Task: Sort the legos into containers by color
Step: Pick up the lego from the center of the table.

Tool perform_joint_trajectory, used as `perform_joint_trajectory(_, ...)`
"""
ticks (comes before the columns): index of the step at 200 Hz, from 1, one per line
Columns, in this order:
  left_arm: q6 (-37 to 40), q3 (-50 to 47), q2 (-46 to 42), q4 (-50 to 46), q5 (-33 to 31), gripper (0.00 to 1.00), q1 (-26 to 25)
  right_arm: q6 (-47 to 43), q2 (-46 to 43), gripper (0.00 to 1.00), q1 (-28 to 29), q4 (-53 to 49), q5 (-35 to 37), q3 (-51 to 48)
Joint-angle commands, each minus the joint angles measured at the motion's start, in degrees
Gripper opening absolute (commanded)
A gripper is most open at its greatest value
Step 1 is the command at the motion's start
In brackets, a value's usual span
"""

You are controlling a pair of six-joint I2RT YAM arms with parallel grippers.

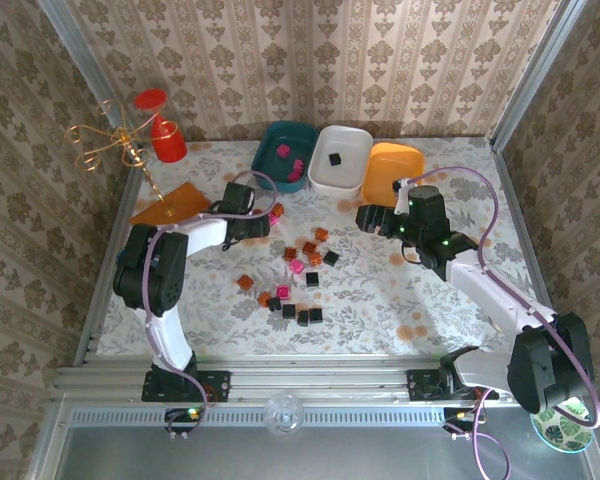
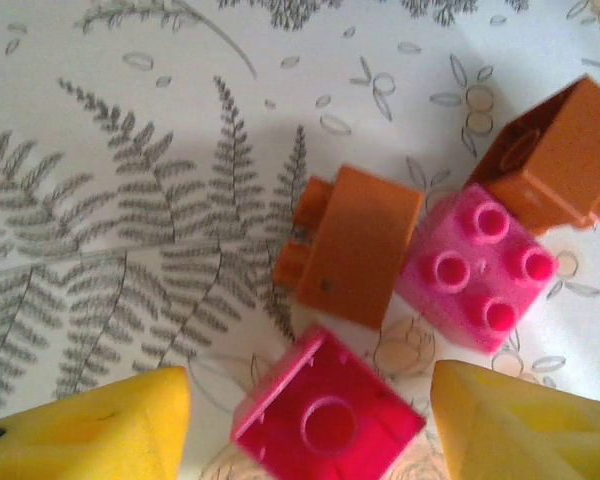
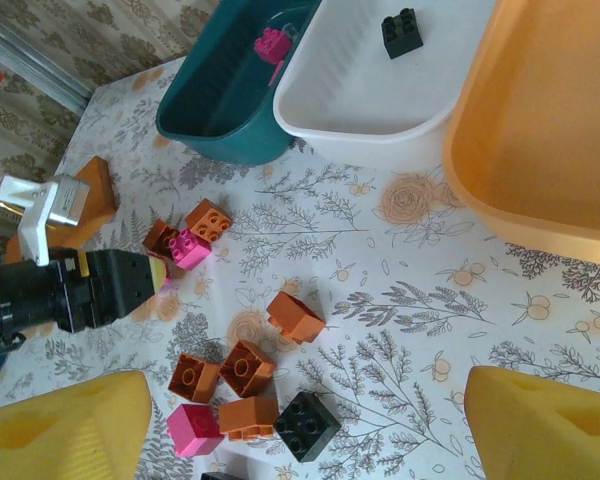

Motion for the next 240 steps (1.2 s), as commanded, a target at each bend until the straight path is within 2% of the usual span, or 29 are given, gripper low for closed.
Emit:
perform_joint_trajectory(1, 1.1, 2.8, 1.8, -1.7, 1.1, 0.63, 0.1, -1.1, -1.1, 0.83, 0.0, -0.5, 1.2, -0.8)
perform_joint_trajectory(51, 0.9, 3.3, 3.8, -1.4, 1.2, 0.54, -0.1, -1.1, -0.7, 0.84, 0.0, -0.5, 1.5, -0.9)
perform_joint_trajectory(89, 1.4, 0.4, 2.6, -1.4, 1.3, 0.53, -0.8, -0.9, -0.1, 0.84, 0.0, 0.0, 1.5, -0.9)
perform_joint_trajectory(125, 1.6, -1.8, 0.7, -0.7, -1.5, 0.56, -1.7, -0.6, 0.8, 0.84, 0.0, 0.5, 1.3, -0.9)
perform_joint_trajectory(186, 2.0, -1.7, 1.0, 0.0, -2.9, 0.47, -1.0, -0.6, 0.5, 0.84, 0.0, 0.3, 1.7, -1.2)
perform_joint_trajectory(240, 1.6, -3.3, -2.5, 1.4, -3.0, 0.45, -1.0, -0.2, -1.3, 0.83, 0.0, -0.9, 1.3, -1.2)
